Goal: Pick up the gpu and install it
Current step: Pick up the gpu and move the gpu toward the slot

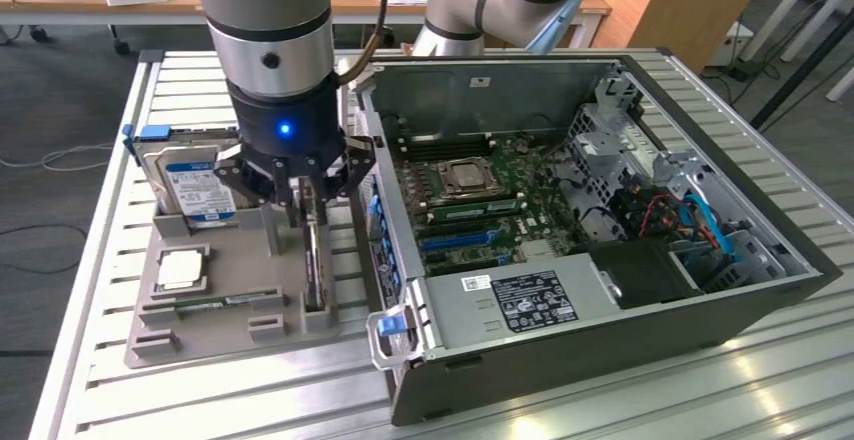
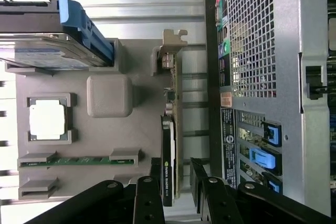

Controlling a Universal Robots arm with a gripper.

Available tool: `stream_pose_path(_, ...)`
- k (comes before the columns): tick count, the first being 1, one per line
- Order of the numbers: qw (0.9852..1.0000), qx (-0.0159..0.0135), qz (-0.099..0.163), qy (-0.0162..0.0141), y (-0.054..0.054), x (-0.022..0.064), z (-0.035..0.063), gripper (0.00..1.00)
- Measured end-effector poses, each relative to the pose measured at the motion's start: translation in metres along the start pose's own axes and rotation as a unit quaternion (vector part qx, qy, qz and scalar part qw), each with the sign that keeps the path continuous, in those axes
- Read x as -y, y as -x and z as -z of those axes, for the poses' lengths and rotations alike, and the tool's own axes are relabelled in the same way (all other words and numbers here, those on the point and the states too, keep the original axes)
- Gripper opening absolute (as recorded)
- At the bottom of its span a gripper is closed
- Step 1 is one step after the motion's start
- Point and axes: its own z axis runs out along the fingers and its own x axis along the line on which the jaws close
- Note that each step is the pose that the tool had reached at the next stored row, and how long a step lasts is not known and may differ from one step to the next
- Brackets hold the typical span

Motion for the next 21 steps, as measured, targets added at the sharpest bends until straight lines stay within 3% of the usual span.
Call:
stream_pose_path(13, 1.0000, -0.0001, 0.000, -0.0001, -0.001, 0.0013, -0.0149, 0.36)
stream_pose_path(21, 1.0000, 0.0001, 0.000, 0.0001, -0.001, 0.0014, -0.0169, 0.36)
